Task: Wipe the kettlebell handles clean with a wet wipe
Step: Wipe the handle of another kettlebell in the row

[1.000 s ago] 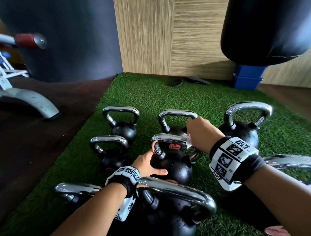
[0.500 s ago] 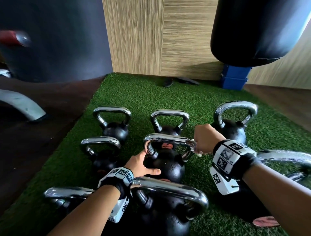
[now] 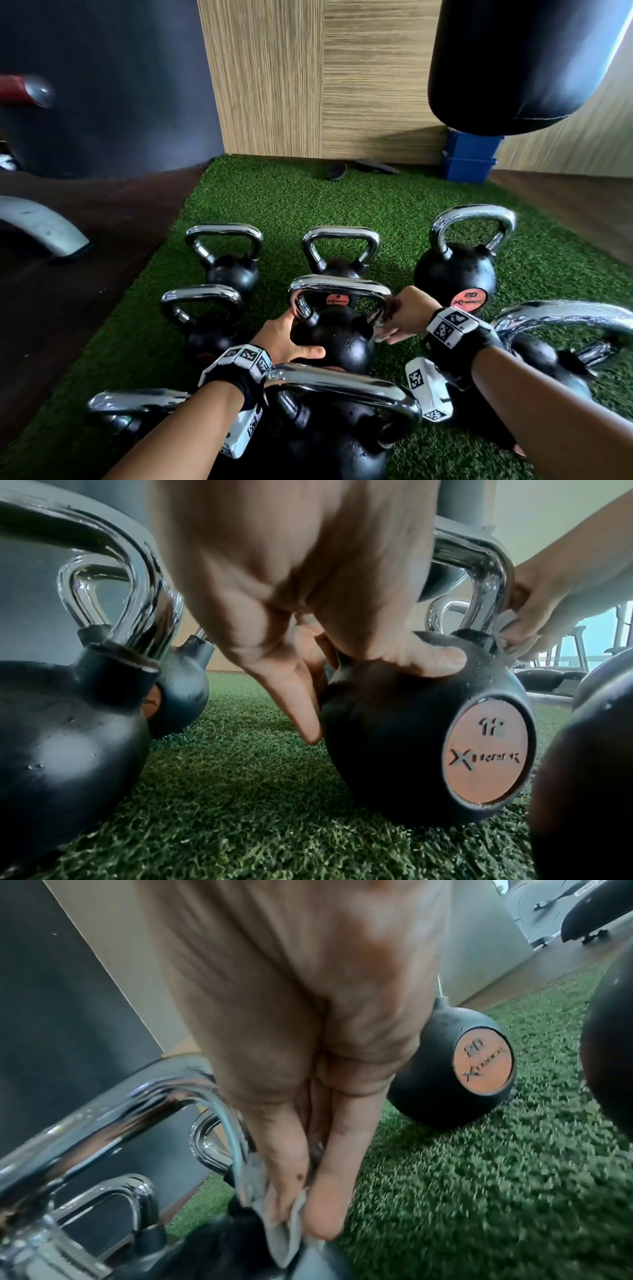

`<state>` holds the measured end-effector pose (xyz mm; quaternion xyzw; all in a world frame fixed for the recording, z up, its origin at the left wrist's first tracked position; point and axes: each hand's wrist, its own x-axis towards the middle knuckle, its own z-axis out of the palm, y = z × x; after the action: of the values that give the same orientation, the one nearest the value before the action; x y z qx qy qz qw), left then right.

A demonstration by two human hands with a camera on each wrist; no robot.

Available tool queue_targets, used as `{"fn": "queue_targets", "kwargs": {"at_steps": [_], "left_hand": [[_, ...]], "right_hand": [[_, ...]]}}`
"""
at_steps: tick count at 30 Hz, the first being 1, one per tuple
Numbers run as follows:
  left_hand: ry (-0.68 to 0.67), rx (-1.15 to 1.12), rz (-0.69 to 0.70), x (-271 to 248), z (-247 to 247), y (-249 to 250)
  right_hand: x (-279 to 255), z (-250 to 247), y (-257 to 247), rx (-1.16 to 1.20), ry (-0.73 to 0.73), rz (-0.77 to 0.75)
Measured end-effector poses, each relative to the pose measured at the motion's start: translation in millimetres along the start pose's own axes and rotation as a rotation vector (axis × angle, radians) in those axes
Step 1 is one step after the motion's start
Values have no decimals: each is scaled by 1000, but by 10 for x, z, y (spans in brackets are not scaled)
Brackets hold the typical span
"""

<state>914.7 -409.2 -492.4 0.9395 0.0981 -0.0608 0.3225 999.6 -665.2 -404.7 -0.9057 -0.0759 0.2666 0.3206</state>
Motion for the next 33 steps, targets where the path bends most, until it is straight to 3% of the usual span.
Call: {"fn": "queue_targets", "kwargs": {"at_steps": [3,5,6,8,10,11,12,14,17,24,26,29,33], "left_hand": [[-116,80,-6,7,-124,65],[-183,189,-36,33,-283,100],[-148,229,-34,41,-383,123],[47,194,43,41,-616,167],[311,31,141,22,-877,265],[389,-93,181,9,-1002,339],[384,-272,194,3,-1106,429],[217,-628,168,-27,-1253,644],[33,-763,181,-51,-1339,888],[-163,-871,306,-17,-1272,1005],[-166,-841,341,3,-1262,992],[-42,-645,351,50,-1221,980],[104,-90,426,52,-1132,1003]], "right_hand": [[14,-91,19,-36,-1,-19],[-32,-214,-86,-232,114,-21],[-74,-292,-165,-332,200,-40],[-185,-443,-356,-403,327,-127],[-280,-571,-539,-254,330,-241],[-330,-599,-628,-120,292,-306],[-381,-599,-723,19,234,-366],[-471,-542,-899,250,130,-452],[-500,-386,-1056,375,113,-534],[-345,-223,-1066,226,522,-647],[-303,-226,-1004,214,500,-627],[-212,-343,-774,196,250,-468],[-15,-469,-275,-97,353,-156]]}}
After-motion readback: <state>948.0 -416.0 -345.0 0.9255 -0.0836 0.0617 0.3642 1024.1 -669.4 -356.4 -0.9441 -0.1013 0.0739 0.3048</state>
